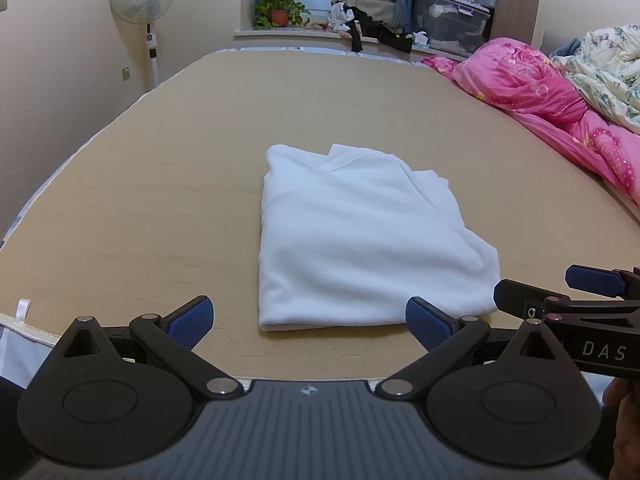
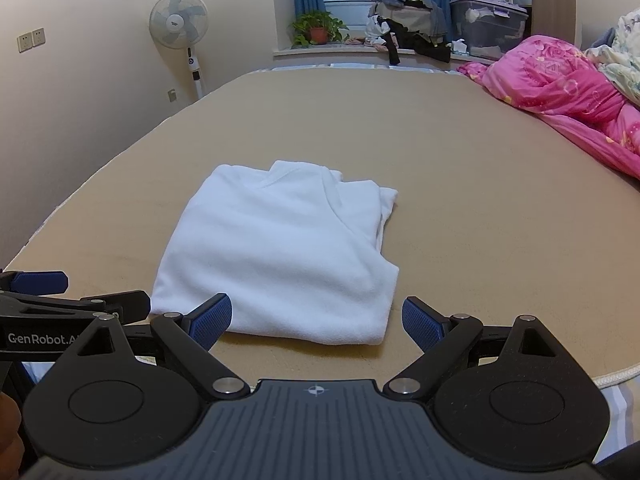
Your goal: Fold small clothes
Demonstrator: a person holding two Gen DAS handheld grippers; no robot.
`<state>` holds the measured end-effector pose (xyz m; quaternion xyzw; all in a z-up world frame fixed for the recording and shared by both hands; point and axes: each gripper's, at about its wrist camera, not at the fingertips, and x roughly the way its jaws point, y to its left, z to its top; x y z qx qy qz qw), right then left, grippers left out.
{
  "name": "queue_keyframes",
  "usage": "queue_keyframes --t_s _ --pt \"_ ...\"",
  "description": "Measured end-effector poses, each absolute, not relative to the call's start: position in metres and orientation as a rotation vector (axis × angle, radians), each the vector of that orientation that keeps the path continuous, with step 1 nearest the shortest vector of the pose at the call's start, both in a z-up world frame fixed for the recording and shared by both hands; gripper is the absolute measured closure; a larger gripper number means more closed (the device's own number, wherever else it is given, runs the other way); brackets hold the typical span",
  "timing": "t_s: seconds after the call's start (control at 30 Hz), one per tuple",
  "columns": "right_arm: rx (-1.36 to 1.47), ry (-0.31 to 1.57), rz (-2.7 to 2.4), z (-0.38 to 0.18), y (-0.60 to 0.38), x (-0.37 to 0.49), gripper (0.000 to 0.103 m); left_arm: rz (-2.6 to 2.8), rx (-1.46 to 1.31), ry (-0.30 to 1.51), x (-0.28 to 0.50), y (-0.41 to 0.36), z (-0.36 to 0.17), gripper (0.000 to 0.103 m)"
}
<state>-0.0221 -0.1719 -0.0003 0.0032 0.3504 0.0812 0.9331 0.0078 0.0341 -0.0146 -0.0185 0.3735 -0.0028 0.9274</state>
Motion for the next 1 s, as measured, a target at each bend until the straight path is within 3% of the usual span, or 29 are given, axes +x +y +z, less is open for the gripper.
queue_keyframes --t_s 1.0 --pt "0.02 0.73 0.16 -0.0028 -0.1673 -0.0189 0.01 -0.004 -0.041 0.775 0.0125 0.0364 -0.0179 0.001"
